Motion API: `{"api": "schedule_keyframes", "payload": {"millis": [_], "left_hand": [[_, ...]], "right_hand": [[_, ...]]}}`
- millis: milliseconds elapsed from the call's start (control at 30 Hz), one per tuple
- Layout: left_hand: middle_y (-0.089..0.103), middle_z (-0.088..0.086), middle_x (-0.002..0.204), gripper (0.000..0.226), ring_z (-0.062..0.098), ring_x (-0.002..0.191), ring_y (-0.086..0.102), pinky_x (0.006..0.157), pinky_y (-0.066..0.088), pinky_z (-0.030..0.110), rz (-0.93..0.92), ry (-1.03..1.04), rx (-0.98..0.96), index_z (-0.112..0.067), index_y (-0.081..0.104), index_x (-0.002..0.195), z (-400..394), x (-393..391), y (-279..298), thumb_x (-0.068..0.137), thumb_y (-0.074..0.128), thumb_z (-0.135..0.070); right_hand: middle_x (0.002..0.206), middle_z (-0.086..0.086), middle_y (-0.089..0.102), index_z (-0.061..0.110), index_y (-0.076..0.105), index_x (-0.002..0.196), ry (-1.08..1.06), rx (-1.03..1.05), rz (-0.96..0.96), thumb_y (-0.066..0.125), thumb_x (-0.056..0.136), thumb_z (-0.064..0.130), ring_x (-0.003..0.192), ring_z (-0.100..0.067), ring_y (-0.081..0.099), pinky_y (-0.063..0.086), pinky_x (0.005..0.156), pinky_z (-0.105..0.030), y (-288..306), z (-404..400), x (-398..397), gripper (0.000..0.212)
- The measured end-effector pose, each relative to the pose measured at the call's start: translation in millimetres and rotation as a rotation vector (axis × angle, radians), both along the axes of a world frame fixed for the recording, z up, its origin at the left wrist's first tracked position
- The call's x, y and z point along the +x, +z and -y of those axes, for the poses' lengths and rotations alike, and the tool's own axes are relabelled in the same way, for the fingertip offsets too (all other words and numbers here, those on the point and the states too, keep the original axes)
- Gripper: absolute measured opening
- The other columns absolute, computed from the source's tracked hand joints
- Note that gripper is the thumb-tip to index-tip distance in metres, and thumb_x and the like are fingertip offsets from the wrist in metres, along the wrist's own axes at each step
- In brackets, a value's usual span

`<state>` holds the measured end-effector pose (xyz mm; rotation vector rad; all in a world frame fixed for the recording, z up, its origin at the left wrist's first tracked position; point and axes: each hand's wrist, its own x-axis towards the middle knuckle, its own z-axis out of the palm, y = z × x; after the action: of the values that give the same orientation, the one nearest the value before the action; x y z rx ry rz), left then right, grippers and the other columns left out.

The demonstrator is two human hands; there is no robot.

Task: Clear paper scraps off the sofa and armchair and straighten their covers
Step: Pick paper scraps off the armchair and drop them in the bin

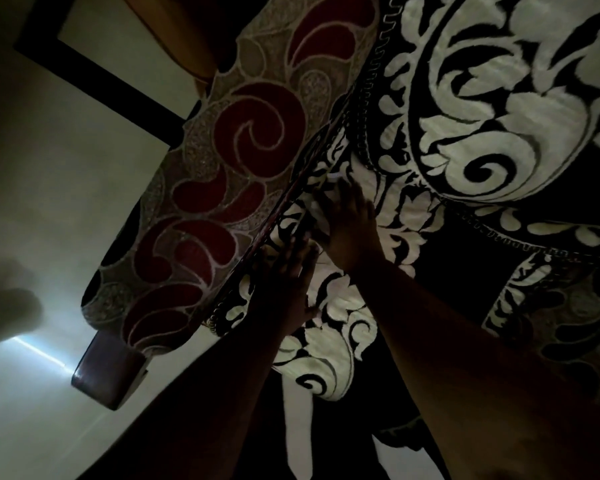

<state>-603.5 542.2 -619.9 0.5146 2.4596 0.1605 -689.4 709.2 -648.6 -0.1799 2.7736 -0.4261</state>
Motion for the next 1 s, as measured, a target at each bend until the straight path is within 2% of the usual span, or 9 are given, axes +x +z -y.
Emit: {"api": "schedule_keyframes", "payload": {"millis": [233,333,433,500,633,733,833,900,1000], "left_hand": [[-0.017,0.009,0.167,0.119,0.031,0.154,-0.013,0.118,0.005,0.067,-0.002,-0.028,-0.03,-0.019,-0.001,0.161,1.4,-0.4,0.6,0.077,0.063,-0.072],[-0.013,0.011,0.168,0.118,0.032,0.155,-0.009,0.117,0.006,0.068,-0.002,-0.037,-0.037,-0.017,0.002,0.161,2.1,1.8,6.8,0.077,0.069,-0.066],[-0.018,0.01,0.167,0.117,0.031,0.155,-0.012,0.117,0.006,0.068,0.028,-0.061,-0.051,-0.017,-0.003,0.161,1.6,3.2,22.9,0.08,0.069,-0.061],[-0.021,0.009,0.166,0.116,0.031,0.154,-0.015,0.117,0.006,0.068,0.039,-0.084,-0.061,-0.018,-0.006,0.16,0.9,3.3,41.7,0.082,0.067,-0.062],[-0.027,0.007,0.164,0.111,0.028,0.154,-0.018,0.116,0.008,0.069,0.081,-0.048,-0.078,-0.02,-0.01,0.16,-0.2,3.0,97.2,0.087,0.059,-0.065],[-0.032,0.005,0.161,0.104,0.028,0.154,-0.017,0.117,0.006,0.068,0.114,-0.021,-0.054,-0.021,-0.013,0.159,1.2,7.9,145.4,0.091,0.053,-0.064],[-0.028,0.006,0.164,0.104,0.028,0.154,-0.017,0.117,0.005,0.068,0.114,-0.011,-0.063,-0.023,-0.016,0.158,6.1,12.0,164.2,0.091,0.053,-0.064],[-0.027,0.005,0.165,0.103,0.028,0.154,-0.016,0.117,0.004,0.068,0.117,-0.017,-0.063,-0.023,-0.014,0.158,6.3,14.3,163.2,0.091,0.052,-0.064],[-0.023,0.008,0.166,0.102,0.029,0.154,-0.016,0.117,0.004,0.068,0.067,-0.05,-0.071,-0.02,-0.014,0.158,7.5,11.0,146.2,0.092,0.05,-0.064]], "right_hand": [[0.126,-0.018,0.057,0.017,0.063,0.12,-0.067,-0.052,0.04,0.072,0.085,0.02,0.11,-0.042,0.056,0.054,0.081,-0.054,-6.5,-21.7,27.3,0.036],[0.116,-0.003,0.067,0.028,0.07,0.108,-0.339,-0.303,0.187,0.064,0.088,0.036,0.112,-0.028,0.062,0.053,0.094,-0.047,10.4,-27.2,36.4,0.022],[0.125,0.013,0.066,0.035,0.066,0.116,-0.458,-0.36,0.284,0.051,0.093,0.033,0.12,-0.006,0.059,0.046,0.1,-0.029,39.1,-30.0,47.1,0.028],[0.133,0.016,0.062,0.041,0.057,0.126,-0.503,-0.361,0.347,0.048,0.096,0.027,0.124,-0.002,0.055,0.044,0.1,-0.026,63.6,-33.3,56.3,0.035],[0.139,0.005,0.054,0.048,0.046,0.136,-0.54,-0.31,0.398,0.039,0.097,0.024,0.128,-0.016,0.055,0.047,0.105,-0.039,120.9,-27.8,65.8,0.047],[0.131,-0.002,0.055,0.038,0.063,0.125,-0.56,-0.271,0.408,0.036,0.093,0.011,0.12,-0.024,0.057,0.048,0.099,-0.037,168.4,-24.8,72.9,0.05],[0.111,-0.006,0.062,0.024,0.069,0.1,-0.584,-0.255,0.343,0.045,0.095,0.017,0.101,-0.026,0.062,0.05,0.083,-0.033,189.4,-21.8,78.4,0.025],[0.108,-0.01,0.061,0.018,0.063,0.097,-0.574,-0.222,0.292,0.048,0.097,0.026,0.096,-0.028,0.062,0.048,0.078,-0.034,185.8,-19.7,77.0,0.018],[0.092,-0.007,0.058,0.014,0.057,0.085,-0.6,-0.215,0.242,0.056,0.096,0.05,0.083,-0.025,0.059,0.044,0.071,-0.033,168.7,-16.4,62.6,0.038]]}}
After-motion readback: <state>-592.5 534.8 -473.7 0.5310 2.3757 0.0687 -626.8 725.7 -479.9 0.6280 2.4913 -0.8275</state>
